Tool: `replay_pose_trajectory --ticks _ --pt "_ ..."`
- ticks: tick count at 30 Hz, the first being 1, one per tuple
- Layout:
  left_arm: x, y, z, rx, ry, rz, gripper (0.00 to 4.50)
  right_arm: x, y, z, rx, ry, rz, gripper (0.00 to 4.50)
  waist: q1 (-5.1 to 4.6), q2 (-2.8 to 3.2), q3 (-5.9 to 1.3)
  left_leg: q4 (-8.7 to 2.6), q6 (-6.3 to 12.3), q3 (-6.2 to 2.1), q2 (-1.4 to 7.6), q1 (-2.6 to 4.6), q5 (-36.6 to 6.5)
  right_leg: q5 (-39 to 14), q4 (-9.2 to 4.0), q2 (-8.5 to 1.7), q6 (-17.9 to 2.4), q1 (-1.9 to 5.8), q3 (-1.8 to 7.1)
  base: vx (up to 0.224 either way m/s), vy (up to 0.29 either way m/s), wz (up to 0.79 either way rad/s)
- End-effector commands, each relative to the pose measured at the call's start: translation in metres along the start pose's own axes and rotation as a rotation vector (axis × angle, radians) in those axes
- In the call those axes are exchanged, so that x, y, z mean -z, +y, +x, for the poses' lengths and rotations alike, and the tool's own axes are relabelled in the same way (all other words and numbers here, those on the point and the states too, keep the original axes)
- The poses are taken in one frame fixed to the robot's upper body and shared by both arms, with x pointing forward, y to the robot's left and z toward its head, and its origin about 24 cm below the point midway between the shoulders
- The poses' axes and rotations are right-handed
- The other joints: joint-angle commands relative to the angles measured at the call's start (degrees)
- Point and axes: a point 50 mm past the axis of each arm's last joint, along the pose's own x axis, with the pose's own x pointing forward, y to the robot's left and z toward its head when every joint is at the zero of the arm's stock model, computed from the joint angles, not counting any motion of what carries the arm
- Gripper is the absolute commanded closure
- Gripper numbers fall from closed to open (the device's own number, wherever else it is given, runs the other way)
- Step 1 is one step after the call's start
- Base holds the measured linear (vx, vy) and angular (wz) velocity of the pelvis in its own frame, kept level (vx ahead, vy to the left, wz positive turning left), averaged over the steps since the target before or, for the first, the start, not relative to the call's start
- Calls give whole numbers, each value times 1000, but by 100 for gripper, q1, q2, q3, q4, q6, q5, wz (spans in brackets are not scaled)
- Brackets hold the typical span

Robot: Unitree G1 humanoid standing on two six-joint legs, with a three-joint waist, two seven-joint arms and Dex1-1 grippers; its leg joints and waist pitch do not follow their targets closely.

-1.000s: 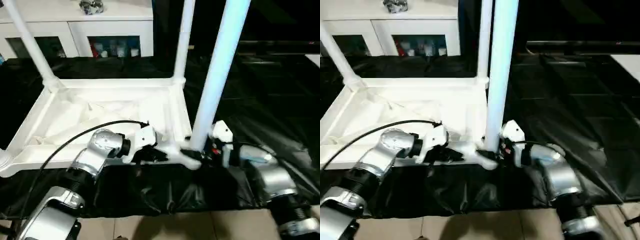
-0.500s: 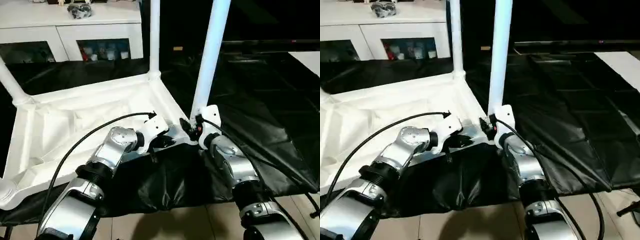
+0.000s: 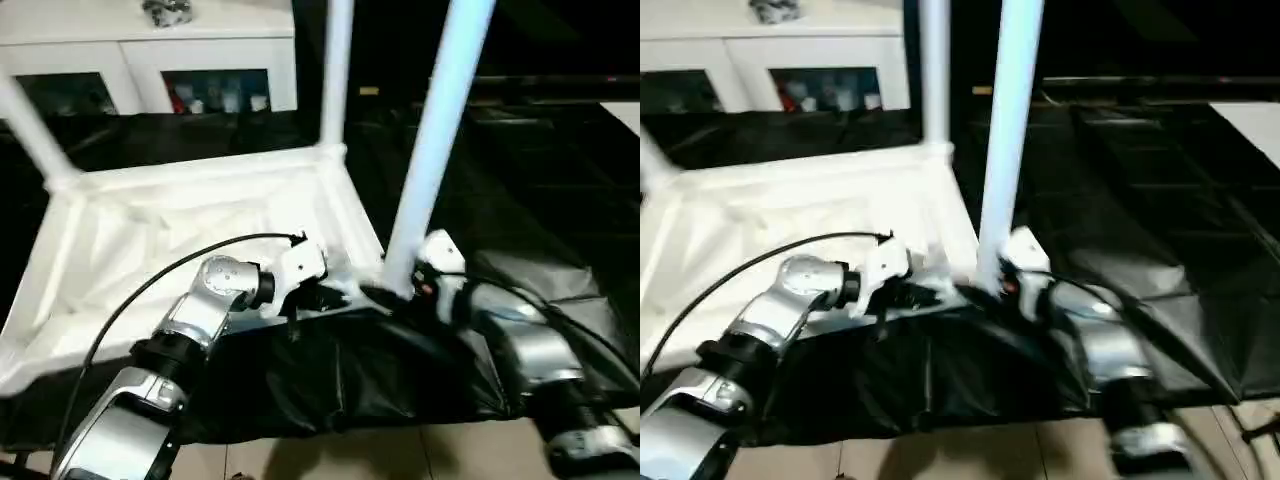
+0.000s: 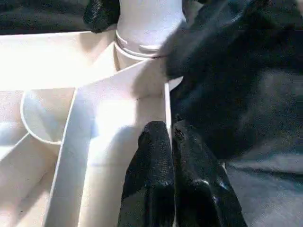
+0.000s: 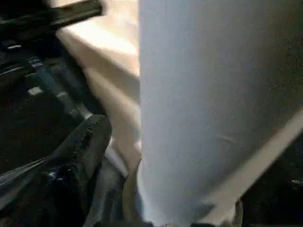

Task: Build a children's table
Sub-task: Rotate leg to tighten

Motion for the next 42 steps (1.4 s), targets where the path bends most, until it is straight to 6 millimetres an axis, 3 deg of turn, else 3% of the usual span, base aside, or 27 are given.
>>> replay_pose_trajectory --ticks 1,5,12,14,19,24,32,34,36,37,38,39,41,42 --pt "7 -4 0 27 32 -2 450 6 10 3 -105 25 22 56 13 -33 -276 -311 515 64 98 -4 -990 -247 -331 -191 -1595 257 138 0 0 0" --pt "9 -2 -5 28 47 1 450 7 7 -4 -152 58 15 93 26 -55 -281 -309 423 68 88 9 -1050 -380 -332 -189 -1578 253 144 0 0 0" --pt "10 -3 -7 38 48 -2 450 6 7 -9 -192 41 38 158 40 -61 -299 -284 506 66 77 -8 -779 -85 -299 -186 -1604 268 133 0 0 0" --pt "11 -4 -7 40 49 -2 450 6 8 -10 -199 42 34 158 39 -63 -298 -282 519 69 78 -10 -790 -94 -299 -187 -1618 268 132 0 0 0" --pt "12 -4 -8 46 51 -4 450 7 8 -13 -219 47 38 209 45 -52 -298 -285 489 66 79 -5 -842 -206 -308 -186 -1602 266 130 0 0 0" --pt "12 -4 -9 51 58 -4 450 8 10 -13 -238 53 45 237 45 -48 -301 -282 472 64 75 -5 -838 -189 -305 -184 -1604 269 128 0 0 0" --pt "13 -1 -8 17 62 -10 450 16 17 -5 -214 52 94 246 46 -34 -301 -285 461 61 77 -1 -862 -134 -301 -182 -1630 268 124 0 0 0" --pt "10 1 -2 -24 56 -20 450 24 19 5 -107 72 112 246 37 -27 -282 -304 412 60 75 -1 -953 -313 -323 -185 -1592 258 125 0 0 0" --pt "6 1 7 -54 44 -27 450 32 20 21 67 84 156 248 -25 -30 -227 -372 119 45 58 31 -1530 -1544 -444 -203 -1271 207 143 0 0 0" --pt "6 1 7 -55 44 -28 450 32 20 22 73 84 158 250 -40 -29 -218 -384 58 38 56 36 -1622 -1781 -468 -213 -1192 195 148 0 0 0" --pt "3 0 15 -56 38 -30 450 35 26 35 148 74 230 251 -73 -31 -207 -407 -16 16 49 42 -1812 -2205 -509 -212 -1027 180 148 -74 -9 -2" --pt "-1 0 20 -67 29 -34 450 33 30 46 187 70 234 252 -118 5 -197 -429 -123 -2 44 57 -1971 -2482 -538 -207 -898 133 150 -54 -4 -2" --pt "-8 1 31 -89 8 -40 450 28 34 65 254 69 230 252 -191 37 -185 -451 -232 -54 28 57 -2294 -2901 -569 -210 -735 112 122 -58 7 -6" --pt "-9 1 32 -92 5 -40 450 27 34 68 262 70 232 252 -228 19 -185 -457 -236 -78 18 52 -2464 -3112 -602 -208 -627 116 104 -60 12 -9"
